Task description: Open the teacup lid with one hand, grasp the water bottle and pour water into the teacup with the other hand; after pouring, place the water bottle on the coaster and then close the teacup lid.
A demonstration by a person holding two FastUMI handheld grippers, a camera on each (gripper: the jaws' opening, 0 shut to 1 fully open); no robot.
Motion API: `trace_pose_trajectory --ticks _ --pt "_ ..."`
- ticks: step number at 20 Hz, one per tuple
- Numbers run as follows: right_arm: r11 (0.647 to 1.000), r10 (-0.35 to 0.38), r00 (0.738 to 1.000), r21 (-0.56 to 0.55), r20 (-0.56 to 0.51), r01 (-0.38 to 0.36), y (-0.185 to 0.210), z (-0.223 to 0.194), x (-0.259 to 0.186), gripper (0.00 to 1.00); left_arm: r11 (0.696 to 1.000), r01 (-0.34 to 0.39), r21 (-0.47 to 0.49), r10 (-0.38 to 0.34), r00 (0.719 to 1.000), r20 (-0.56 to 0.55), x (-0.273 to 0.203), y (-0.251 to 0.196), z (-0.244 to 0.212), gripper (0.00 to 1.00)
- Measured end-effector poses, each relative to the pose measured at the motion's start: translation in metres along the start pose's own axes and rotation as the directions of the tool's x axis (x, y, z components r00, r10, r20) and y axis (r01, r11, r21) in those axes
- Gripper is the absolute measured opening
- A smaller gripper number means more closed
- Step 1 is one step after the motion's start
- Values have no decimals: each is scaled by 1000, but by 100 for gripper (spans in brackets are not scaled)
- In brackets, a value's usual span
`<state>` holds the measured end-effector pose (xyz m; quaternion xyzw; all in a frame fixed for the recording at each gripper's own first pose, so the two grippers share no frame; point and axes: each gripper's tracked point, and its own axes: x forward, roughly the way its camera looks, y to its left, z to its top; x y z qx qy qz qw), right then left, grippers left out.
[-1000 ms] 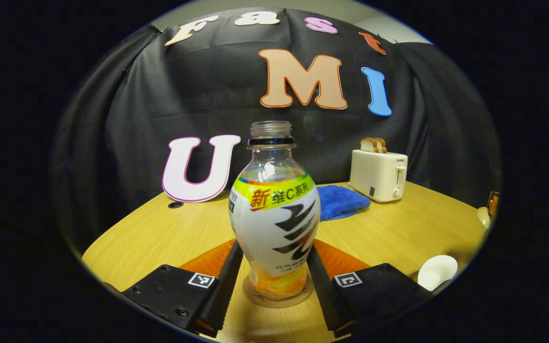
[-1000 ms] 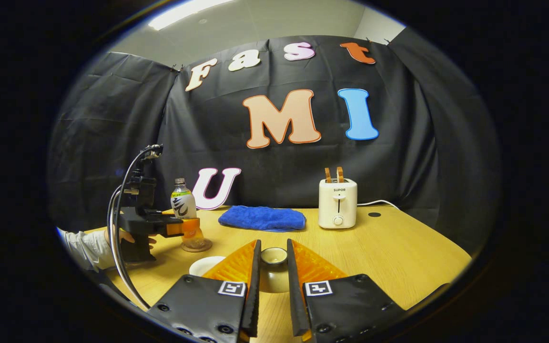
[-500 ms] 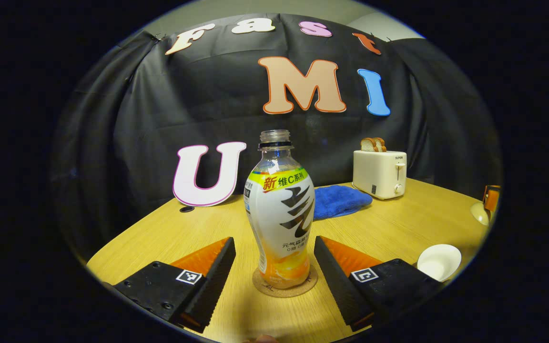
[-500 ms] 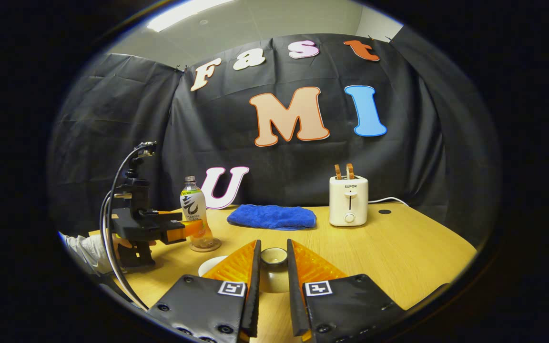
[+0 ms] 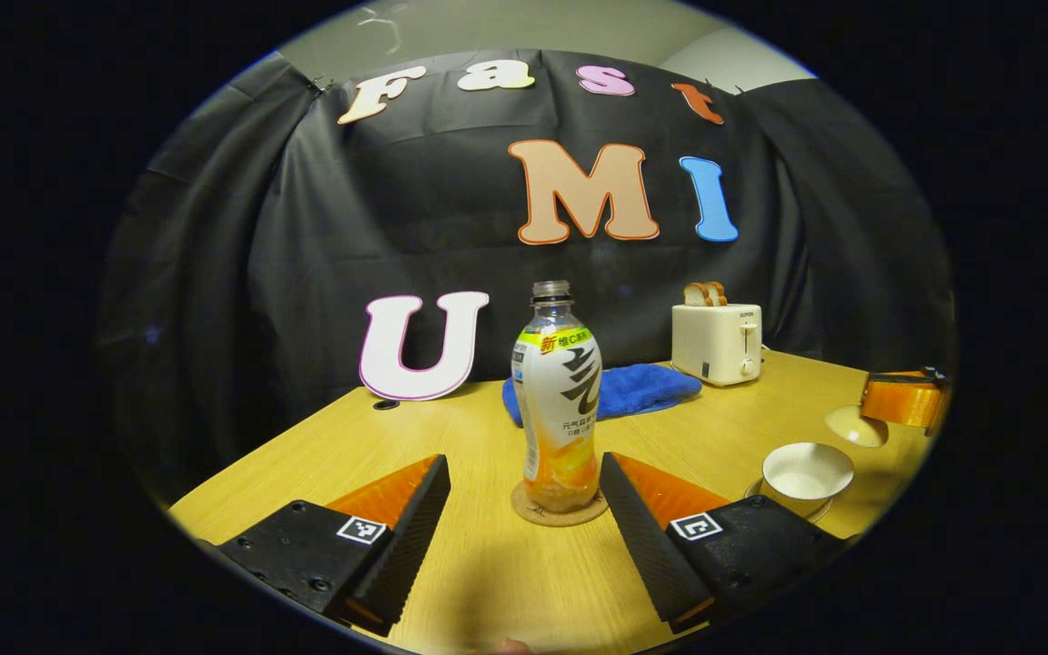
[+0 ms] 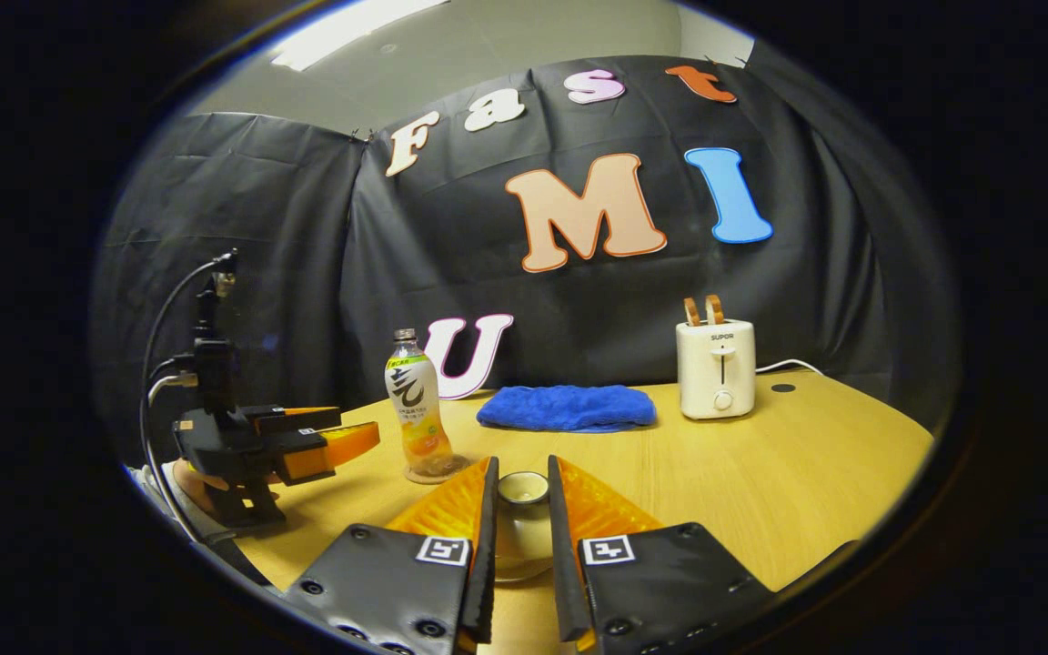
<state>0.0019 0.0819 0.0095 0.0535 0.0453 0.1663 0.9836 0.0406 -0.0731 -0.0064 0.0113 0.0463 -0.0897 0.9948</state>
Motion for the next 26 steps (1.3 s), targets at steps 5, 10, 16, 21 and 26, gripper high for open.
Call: trace_pose_trajectory --ticks 5,10,16,21,26 --pt "1000 1 1000 -15 -26 -2 11 -14 15 33 1000 -1 -7 2 999 39 -15 5 5 96" --pt "1000 -15 999 -23 -44 14 17 -25 24 31 1000 7 -11 -6 998 62 -26 5 6 97" --pt "999 -27 998 -47 -49 24 23 -31 28 31 1000 0 -12 1 998 70 -34 12 5 96" --pt "998 -36 997 -61 -61 33 24 -34 32 31 1000 1 -16 0 998 70 -37 13 5 96" --pt "998 -50 995 -39 -81 47 20 -37 33 32 1000 8 -21 -6 997 72 -37 11 6 96"
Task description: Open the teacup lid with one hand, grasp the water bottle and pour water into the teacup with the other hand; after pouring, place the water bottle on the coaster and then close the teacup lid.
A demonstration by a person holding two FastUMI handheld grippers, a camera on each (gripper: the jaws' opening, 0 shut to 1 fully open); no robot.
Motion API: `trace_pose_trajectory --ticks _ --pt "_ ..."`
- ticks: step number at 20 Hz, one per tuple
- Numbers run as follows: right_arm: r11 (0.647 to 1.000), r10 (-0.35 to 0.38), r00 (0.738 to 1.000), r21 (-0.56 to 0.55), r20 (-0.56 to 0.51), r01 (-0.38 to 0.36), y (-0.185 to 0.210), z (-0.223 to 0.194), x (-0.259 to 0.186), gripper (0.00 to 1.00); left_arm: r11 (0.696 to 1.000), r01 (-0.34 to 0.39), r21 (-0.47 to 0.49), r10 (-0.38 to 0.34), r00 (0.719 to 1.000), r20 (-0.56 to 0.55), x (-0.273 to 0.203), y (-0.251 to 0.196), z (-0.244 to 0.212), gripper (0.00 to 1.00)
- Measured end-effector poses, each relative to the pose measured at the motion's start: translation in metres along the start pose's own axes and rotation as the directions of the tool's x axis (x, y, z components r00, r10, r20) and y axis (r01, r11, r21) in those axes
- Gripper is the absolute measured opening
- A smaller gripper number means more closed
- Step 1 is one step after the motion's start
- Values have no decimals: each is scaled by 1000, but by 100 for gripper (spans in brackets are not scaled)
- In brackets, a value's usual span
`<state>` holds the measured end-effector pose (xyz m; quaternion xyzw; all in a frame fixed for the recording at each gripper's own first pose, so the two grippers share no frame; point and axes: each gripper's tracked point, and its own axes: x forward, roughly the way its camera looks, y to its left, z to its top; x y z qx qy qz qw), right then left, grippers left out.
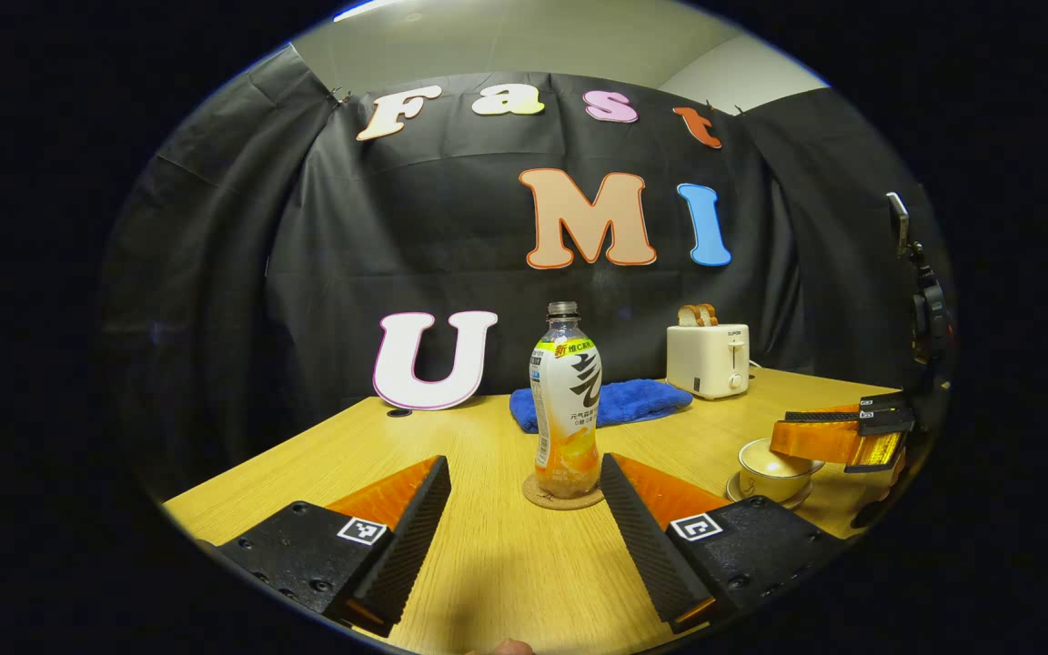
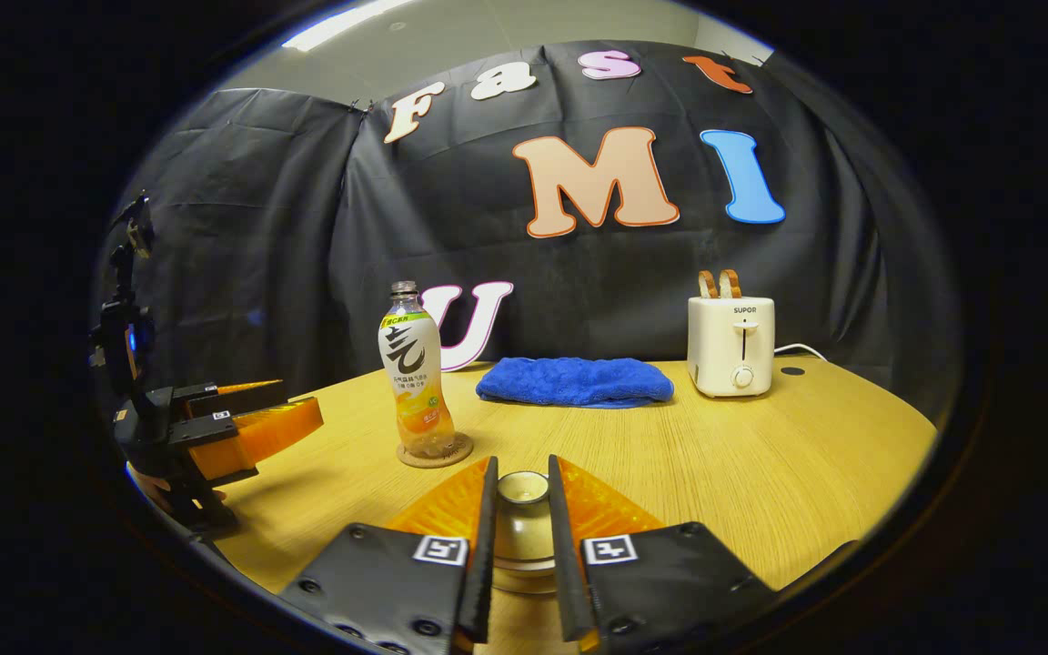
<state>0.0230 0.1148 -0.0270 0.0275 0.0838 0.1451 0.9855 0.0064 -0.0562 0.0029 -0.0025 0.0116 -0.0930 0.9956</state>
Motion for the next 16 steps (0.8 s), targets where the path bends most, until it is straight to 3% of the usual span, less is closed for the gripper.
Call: trace_pose_trajectory --ticks 7,11,14,16 --pt "1000 2 1000 -2 -4 -2 -2 -1 -5 34 1000 -10 0 10 1000 -6 -1 3 -1 96" --pt "1000 22 1000 14 7 -23 1 2 -10 81 1000 -20 8 20 1000 -5 -4 5 1 97" --pt "1000 6 999 9 43 -6 -7 11 -19 92 999 -29 15 29 1000 0 -8 9 3 97" --pt "1000 -13 997 13 73 12 -17 20 -25 93 999 -41 24 41 999 4 -11 14 3 96"
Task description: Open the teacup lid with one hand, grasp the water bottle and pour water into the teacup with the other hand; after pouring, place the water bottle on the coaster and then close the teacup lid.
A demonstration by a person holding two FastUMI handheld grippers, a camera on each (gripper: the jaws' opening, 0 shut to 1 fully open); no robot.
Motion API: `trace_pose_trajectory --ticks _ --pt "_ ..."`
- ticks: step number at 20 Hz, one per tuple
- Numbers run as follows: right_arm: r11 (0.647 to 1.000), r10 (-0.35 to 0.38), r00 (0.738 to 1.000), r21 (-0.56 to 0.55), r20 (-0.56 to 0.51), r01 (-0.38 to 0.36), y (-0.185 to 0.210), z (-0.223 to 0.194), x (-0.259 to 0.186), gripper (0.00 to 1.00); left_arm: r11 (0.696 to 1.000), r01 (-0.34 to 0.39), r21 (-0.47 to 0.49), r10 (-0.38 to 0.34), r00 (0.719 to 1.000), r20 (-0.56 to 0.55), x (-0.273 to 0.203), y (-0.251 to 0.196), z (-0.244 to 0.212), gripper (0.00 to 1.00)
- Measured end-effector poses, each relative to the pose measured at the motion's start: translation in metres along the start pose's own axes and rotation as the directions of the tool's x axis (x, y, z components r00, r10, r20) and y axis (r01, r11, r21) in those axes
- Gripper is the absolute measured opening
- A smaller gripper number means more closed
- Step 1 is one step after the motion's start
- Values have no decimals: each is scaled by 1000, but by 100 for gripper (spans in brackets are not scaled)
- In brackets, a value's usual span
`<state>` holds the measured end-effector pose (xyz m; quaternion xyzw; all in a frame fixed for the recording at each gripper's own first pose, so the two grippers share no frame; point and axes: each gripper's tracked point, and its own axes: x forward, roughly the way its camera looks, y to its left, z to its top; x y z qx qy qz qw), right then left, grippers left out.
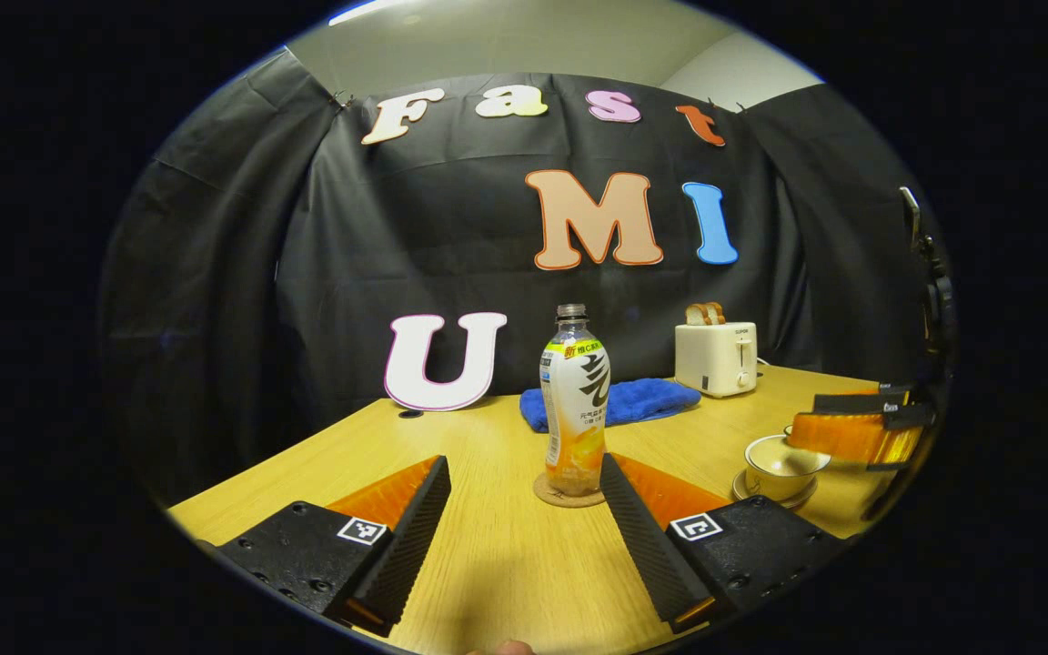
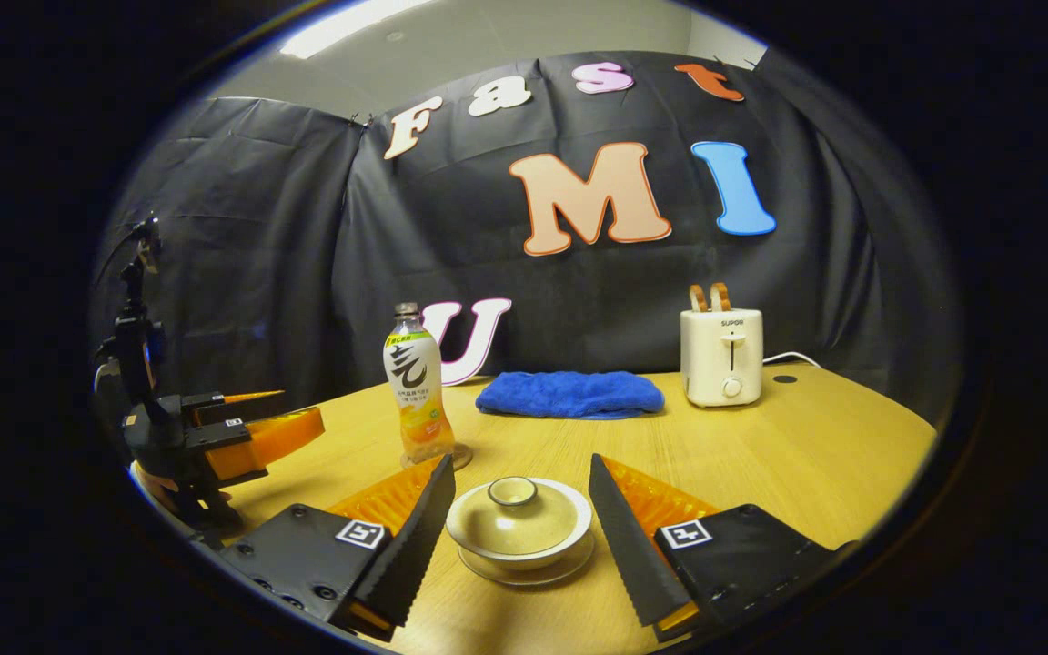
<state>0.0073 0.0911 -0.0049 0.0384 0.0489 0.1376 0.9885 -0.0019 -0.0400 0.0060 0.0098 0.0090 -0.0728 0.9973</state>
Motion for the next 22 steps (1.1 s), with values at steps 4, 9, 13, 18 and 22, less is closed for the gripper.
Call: trace_pose_trajectory --ticks 4,9,13,18,22 --pt "999 -45 999 8 31 44 -29 7 -14 93 1000 -21 10 21 1000 -2 -7 10 -5 96" --pt "995 -100 994 -3 47 101 -64 13 -29 93 998 -56 14 56 998 -8 -16 27 -12 96" --pt "991 -132 989 -18 67 133 -83 13 -39 93 998 -66 1 66 998 4 -19 32 -11 96" --pt "987 -145 986 -52 85 150 -88 6 -42 94 998 -66 -8 66 998 14 -19 34 -9 96" --pt "986 -143 985 -68 93 150 -85 7 -39 93 998 -70 -11 70 998 11 -18 35 -11 96"
